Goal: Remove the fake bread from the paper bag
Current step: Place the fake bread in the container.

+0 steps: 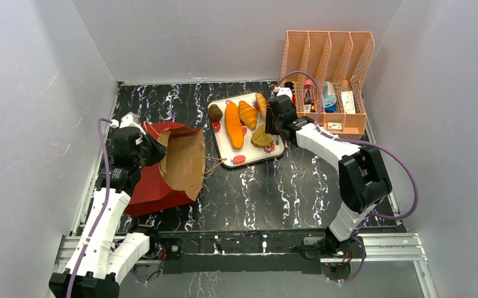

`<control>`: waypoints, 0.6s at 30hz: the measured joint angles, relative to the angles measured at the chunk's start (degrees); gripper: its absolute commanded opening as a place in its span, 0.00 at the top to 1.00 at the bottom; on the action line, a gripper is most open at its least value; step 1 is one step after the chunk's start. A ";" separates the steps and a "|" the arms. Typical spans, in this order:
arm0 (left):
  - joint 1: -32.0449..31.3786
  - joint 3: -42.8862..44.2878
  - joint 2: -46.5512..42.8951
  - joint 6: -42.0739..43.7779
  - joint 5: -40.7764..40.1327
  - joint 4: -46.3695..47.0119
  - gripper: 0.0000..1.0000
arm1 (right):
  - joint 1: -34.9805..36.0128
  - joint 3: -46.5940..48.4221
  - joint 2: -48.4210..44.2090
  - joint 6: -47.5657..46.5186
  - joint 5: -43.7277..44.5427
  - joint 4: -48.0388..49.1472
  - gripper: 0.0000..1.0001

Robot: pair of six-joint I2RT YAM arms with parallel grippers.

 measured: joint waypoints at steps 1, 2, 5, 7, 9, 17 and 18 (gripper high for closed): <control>0.00 0.00 -0.15 -0.11 0.00 -0.02 1.00 | 0.00 -0.04 0.00 0.11 -0.13 -0.02 0.68; 0.00 0.00 -0.26 -0.17 0.00 -0.07 1.00 | -0.02 -0.13 -0.04 0.20 -0.24 -0.02 0.68; 0.00 0.00 -0.61 -0.39 0.00 -0.37 1.00 | -0.07 -0.92 -0.46 0.63 -0.70 -0.37 0.67; 0.00 0.00 -0.79 -0.59 0.00 -0.39 1.00 | -0.07 -1.29 -0.76 0.90 -1.11 -0.59 0.66; 0.00 0.00 -0.92 -0.81 0.02 -0.39 1.00 | -0.07 -1.64 -1.20 1.20 -1.62 -1.05 0.66; 0.00 0.00 -1.16 -1.40 0.04 -0.37 1.00 | 0.00 -1.79 -2.64 1.44 -2.21 -2.05 0.65; 0.00 0.00 -1.16 -1.42 0.07 -0.39 1.00 | 0.02 -1.79 -2.80 1.46 -2.19 -2.21 0.65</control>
